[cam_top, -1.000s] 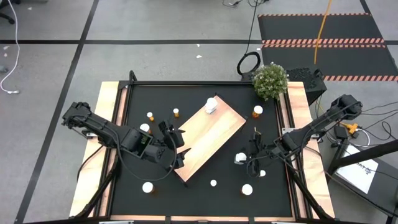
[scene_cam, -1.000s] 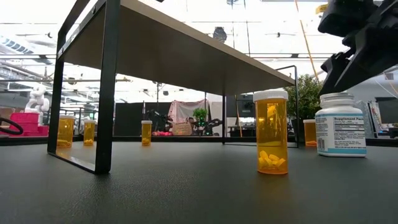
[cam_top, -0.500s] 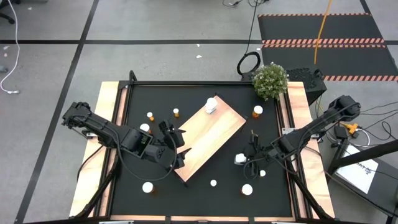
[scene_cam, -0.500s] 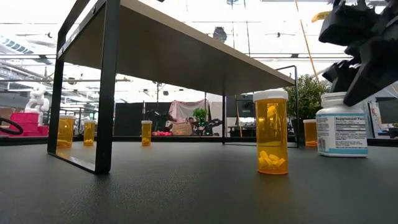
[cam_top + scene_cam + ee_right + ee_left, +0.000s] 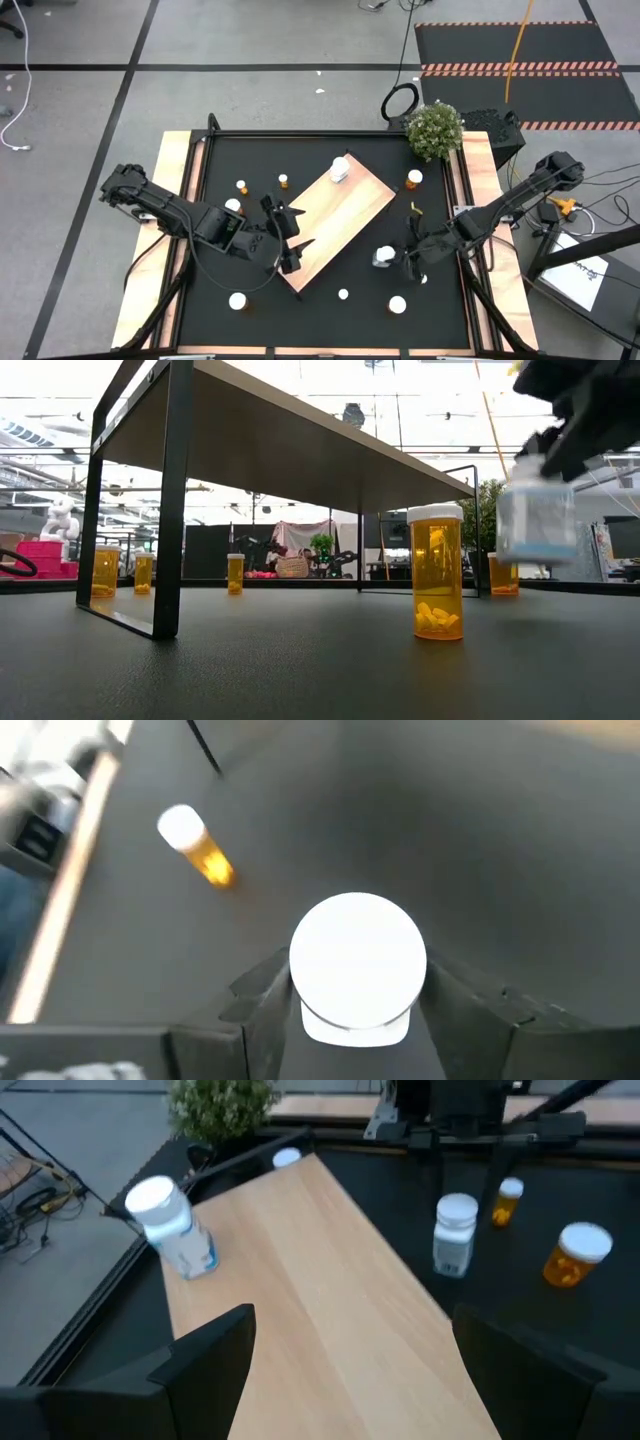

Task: Pick and place medicine bottles onto shelf by color
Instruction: Put the white pill bottle on the shelf

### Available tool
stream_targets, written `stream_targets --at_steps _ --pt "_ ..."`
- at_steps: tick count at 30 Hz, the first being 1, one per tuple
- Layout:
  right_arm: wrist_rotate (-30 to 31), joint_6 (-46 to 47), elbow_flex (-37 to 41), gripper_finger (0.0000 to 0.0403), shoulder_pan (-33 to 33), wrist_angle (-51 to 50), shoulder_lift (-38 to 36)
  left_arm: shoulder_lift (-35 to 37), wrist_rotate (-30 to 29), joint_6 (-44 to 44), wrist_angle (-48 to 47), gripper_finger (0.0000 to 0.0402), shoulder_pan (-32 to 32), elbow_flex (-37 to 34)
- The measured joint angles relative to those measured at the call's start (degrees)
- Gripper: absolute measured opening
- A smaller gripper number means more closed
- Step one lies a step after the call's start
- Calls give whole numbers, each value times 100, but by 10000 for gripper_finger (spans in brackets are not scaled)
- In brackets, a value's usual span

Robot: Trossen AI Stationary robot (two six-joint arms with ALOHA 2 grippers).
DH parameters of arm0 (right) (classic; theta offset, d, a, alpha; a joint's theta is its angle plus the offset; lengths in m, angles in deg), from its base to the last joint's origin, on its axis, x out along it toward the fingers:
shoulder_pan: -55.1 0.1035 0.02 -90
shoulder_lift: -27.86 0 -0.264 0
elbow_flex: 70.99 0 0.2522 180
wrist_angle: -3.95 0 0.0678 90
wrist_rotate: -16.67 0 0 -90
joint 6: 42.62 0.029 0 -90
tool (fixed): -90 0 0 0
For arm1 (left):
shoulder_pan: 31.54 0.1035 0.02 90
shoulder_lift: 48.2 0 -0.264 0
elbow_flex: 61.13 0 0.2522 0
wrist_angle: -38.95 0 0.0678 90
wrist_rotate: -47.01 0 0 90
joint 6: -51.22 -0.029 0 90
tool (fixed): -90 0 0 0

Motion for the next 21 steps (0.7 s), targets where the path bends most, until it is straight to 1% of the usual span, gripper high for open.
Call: stream_targets --at_steps 3,6,8,14,18,21 --pt "0 -85 0 186 0 303 -256 -97 6 -208 207 340 -15 -11" --pt "0 -255 -2 181 0 660 -506 -305 -43 -442 682 340 -7 9" --pt "3 -421 -3 182 0 953 -631 -448 -7 -635 836 340 -29 -9" --pt "36 -813 -2 185 0 1392 -888 -881 -27 -1324 1890 340 -11 -2" --pt "426 -879 -4 184 -3 1811 -884 -1147 -63 -1741 2451 340 5 -1" --pt "678 -955 -2 187 -33 2221 -886 -1298 -294 -2020 2694 340 -17 -4"
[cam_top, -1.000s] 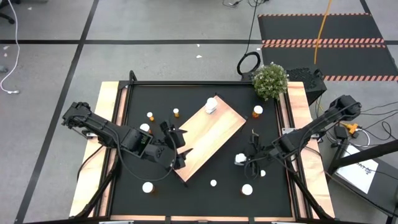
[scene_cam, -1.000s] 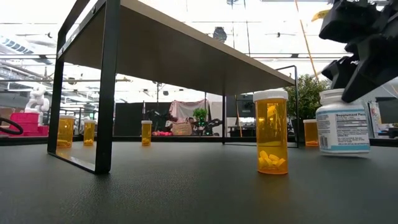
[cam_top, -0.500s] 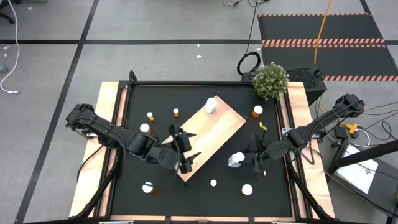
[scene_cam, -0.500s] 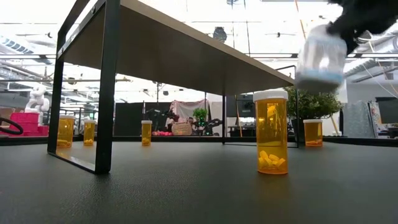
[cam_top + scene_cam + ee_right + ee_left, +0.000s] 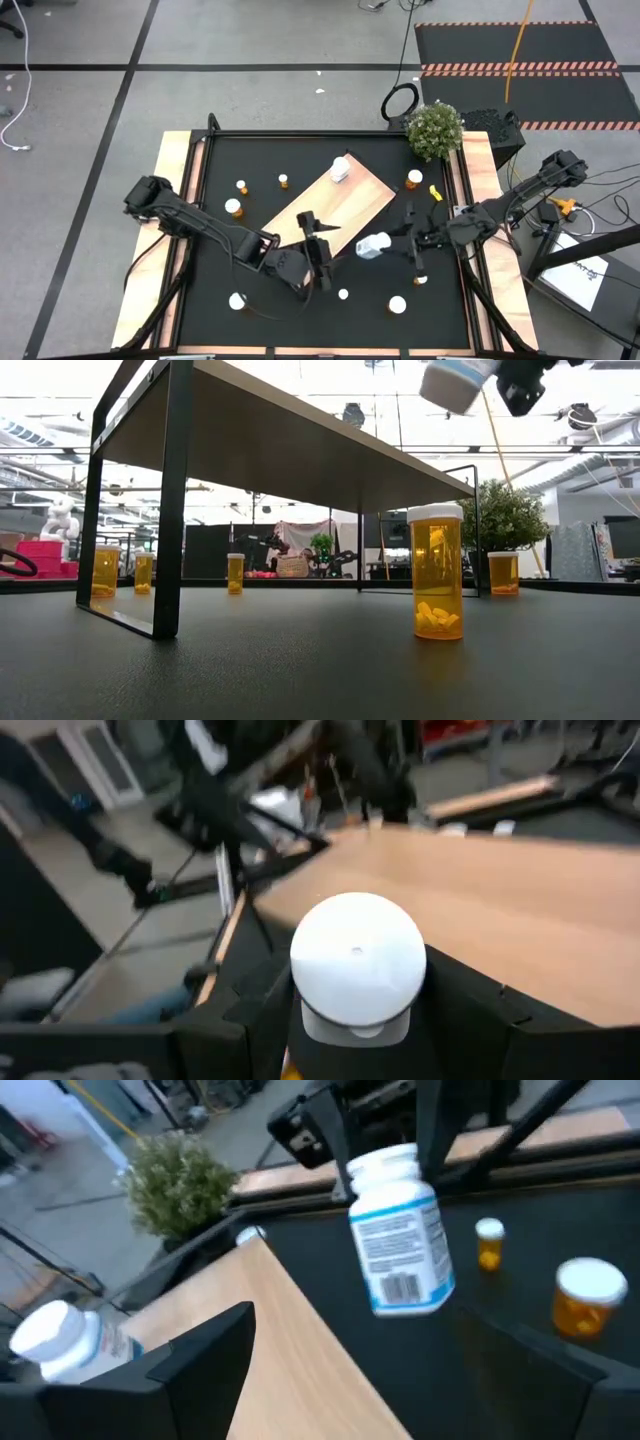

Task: Pick and place medicine bottles onto shelf by color
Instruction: Put the white pill bottle on the shelf

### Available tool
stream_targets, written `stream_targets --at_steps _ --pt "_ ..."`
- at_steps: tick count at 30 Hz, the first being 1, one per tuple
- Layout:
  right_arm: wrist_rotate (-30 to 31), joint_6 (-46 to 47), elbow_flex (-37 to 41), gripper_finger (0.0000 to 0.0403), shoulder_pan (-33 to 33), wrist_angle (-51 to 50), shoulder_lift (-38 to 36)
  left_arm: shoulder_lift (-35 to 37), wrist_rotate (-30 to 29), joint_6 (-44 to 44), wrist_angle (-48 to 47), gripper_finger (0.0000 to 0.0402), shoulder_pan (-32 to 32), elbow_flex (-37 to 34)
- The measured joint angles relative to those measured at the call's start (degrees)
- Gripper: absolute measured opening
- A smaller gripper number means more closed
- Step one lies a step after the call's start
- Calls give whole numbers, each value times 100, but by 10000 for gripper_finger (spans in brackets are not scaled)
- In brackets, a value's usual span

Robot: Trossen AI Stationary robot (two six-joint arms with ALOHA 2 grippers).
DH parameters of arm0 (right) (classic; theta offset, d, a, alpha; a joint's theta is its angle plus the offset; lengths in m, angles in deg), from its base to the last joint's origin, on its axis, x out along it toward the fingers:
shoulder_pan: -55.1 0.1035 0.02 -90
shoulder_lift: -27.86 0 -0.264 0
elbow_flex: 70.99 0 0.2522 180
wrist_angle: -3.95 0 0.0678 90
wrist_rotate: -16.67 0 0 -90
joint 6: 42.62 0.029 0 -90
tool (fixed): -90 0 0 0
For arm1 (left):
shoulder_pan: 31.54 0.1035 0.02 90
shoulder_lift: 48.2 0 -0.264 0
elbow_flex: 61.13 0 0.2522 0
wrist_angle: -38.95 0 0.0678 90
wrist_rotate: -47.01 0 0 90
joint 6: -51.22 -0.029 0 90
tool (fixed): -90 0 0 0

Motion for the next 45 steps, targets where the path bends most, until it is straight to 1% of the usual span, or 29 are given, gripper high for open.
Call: stream_targets --at_steps 5,7,11,16,20,22,24,27,30,35,38,45 --pt "362 -256 0 188 -39 629 2 -133 -396 -243 251 340 5 9" --pt "566 -375 0 189 -39 873 35 -158 -631 -350 217 340 -2 6" --pt "885 -601 0 189 -40 1367 205 -263 -812 -643 439 340 1 9" --pt "885 -774 0 189 -128 1997 582 -538 -1173 -1491 1186 340 -11 9" --pt "884 -846 -2 189 -232 2377 845 -778 -1868 -2125 1794 348 -61 7" --pt "882 -847 -2 189 -308 2526 956 -862 -2100 -2399 2037 358 -70 7" --pt "881 -844 0 189 -362 2663 1046 -882 -2173 -2486 2099 370 -70 7" --pt "868 -845 0 189 -437 2847 1186 -882 -2258 -2386 2080 384 -15 7" --pt "859 -845 0 189 -469 2977 1294 -882 -2292 -2333 1962 386 71 7" --pt "857 -845 0 189 -494 3203 1392 -882 -2294 -2286 1896 363 94 7" --pt "857 -845 -2 189 -496 3359 1429 -882 -2295 -2274 1811 340 98 7" --pt "849 -842 -2 189 -494 3385 1433 -882 -2302 -2328 1802 274 98 7"
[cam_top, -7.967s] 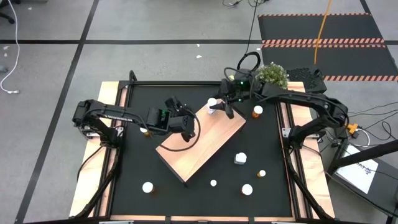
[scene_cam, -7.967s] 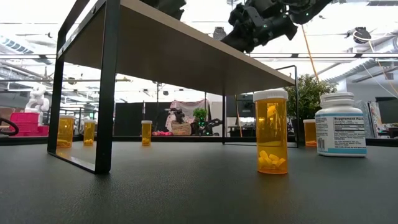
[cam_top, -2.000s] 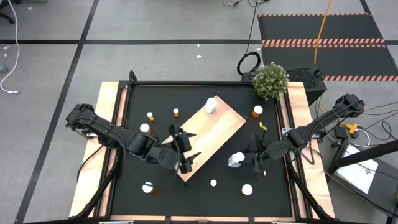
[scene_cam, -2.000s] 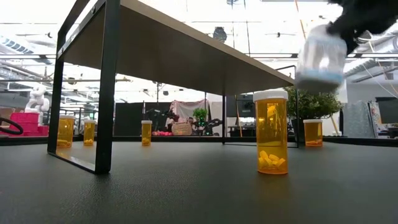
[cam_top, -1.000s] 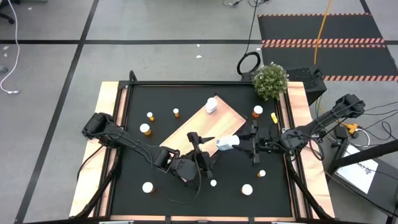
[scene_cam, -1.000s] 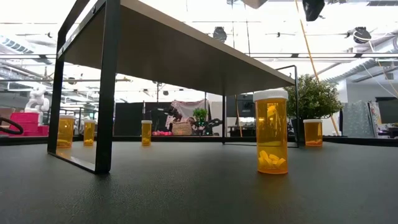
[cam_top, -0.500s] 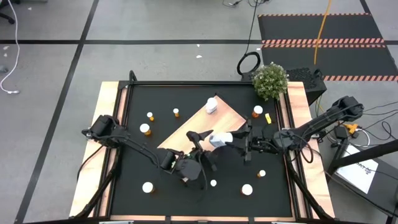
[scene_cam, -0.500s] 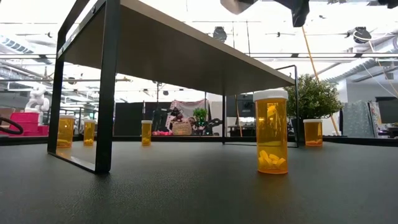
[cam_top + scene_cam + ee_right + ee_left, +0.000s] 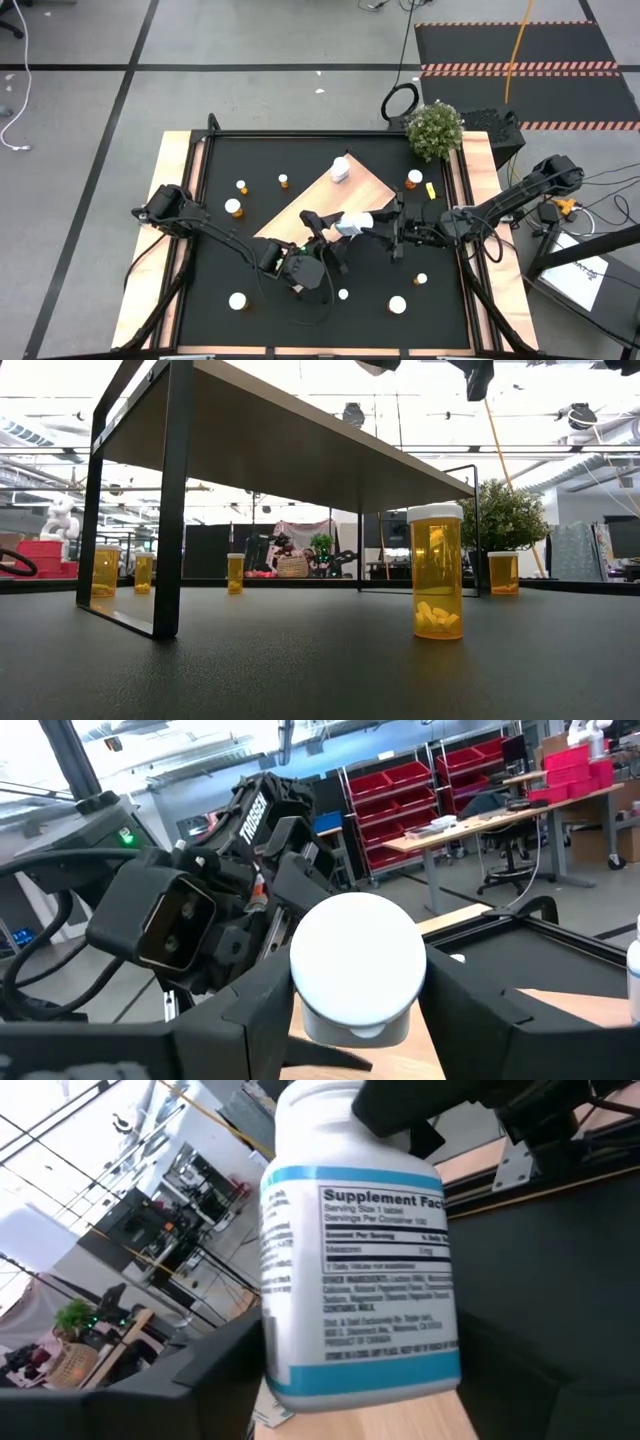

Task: Pick and place medicine bottles onto shelf by color
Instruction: Put the white pill bottle on the shelf

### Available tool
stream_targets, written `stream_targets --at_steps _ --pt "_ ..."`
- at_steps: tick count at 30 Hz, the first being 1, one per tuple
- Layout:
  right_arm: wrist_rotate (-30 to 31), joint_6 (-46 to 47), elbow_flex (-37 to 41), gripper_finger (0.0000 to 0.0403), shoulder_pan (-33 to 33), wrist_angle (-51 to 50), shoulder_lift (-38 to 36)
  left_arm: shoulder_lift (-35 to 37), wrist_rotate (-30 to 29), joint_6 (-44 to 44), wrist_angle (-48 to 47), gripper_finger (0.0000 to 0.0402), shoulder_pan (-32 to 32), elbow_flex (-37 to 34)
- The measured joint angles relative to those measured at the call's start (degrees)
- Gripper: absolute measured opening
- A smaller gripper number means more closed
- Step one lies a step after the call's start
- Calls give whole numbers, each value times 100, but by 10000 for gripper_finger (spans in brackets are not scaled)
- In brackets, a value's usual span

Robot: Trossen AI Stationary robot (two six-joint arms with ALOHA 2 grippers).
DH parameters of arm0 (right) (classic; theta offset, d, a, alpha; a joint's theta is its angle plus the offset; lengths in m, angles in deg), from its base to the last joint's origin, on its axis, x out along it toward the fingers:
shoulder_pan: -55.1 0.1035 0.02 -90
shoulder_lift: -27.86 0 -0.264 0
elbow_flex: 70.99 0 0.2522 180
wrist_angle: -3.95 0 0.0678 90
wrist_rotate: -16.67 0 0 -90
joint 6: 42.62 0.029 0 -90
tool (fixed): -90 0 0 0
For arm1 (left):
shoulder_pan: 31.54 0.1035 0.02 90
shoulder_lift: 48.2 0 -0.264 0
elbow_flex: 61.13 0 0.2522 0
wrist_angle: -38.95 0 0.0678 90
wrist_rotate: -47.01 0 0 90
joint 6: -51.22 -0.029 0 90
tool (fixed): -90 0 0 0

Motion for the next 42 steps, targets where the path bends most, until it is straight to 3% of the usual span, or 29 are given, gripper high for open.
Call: stream_targets --at_steps 5,12,19,26,37,42 --pt "10 17 0 189 0 0 0 0 -20 -32 -2 244 0 0" --pt "6 -7 0 189 0 -2 0 0 -20 -6 -2 260 0 0" --pt "-12 -23 0 199 2 -4 0 0 -19 42 -4 239 -39 0" --pt "-304 -221 0 238 2 -20 -20 2 32 201 -108 244 -42 0" --pt "-339 -1359 0 324 285 -28 -43 84 258 330 -187 240 -192 0" --pt "-329 -1546 0 341 450 -300 -224 356 859 795 -419 236 -232 -2"
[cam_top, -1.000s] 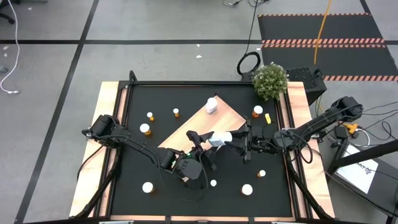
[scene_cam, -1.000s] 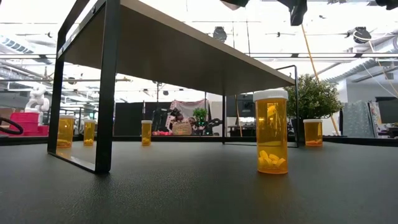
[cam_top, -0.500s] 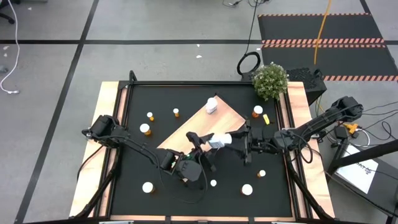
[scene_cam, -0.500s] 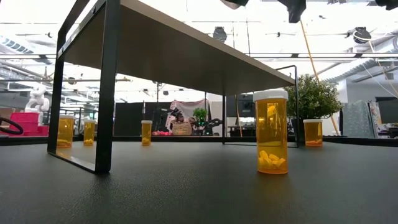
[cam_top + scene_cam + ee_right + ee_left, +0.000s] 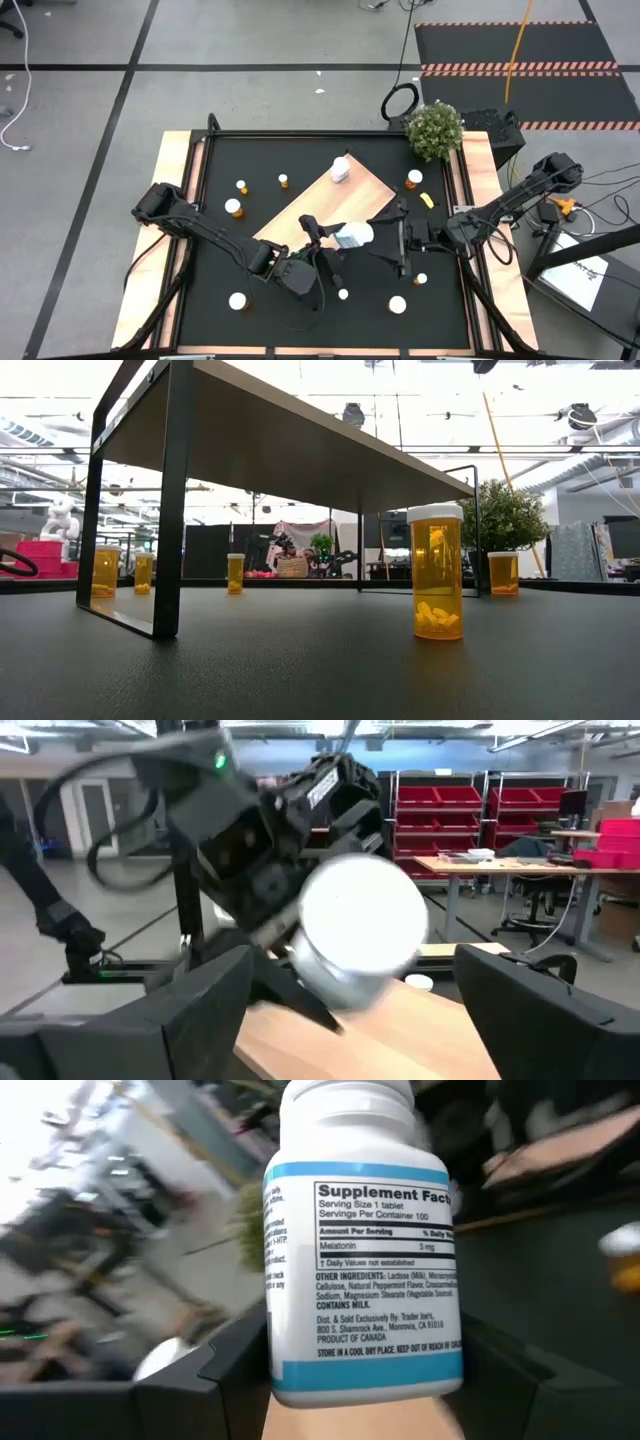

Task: Pick and place medicine bottles onto shelf by color
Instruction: Put the white pill bottle on the shelf

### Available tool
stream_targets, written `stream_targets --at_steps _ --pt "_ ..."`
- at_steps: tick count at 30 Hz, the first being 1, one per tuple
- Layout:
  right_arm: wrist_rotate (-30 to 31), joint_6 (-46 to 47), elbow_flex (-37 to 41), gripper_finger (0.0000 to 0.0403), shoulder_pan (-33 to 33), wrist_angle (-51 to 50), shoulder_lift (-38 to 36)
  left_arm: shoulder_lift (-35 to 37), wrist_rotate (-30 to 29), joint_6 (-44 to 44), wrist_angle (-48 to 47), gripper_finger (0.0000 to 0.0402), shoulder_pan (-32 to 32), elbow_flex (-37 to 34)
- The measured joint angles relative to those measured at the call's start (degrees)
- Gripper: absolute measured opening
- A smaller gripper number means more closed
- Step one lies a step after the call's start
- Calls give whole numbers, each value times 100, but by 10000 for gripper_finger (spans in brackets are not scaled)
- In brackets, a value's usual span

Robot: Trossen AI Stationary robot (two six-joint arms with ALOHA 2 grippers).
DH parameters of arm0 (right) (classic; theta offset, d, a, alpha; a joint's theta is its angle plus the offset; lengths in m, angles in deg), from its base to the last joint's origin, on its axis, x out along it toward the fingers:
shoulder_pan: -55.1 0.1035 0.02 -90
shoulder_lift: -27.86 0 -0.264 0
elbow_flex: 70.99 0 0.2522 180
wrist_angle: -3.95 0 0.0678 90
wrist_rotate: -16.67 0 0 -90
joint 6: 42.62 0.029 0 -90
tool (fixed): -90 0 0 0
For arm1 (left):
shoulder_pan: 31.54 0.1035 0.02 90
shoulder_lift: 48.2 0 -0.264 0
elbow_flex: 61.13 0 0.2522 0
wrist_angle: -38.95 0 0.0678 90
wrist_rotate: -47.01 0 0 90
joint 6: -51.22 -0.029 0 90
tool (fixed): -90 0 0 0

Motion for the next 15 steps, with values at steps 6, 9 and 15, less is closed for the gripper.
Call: stream_targets --at_steps 6,9,15 --pt "14 -47 -2 341 90 -554 -205 410 1337 827 -638 240 63 4" --pt "11 -22 -2 340 96 -860 -222 547 1965 1141 -946 237 114 1" --pt "-277 -283 0 340 96 -1080 -222 680 3215 1687 -1352 239 283 2"
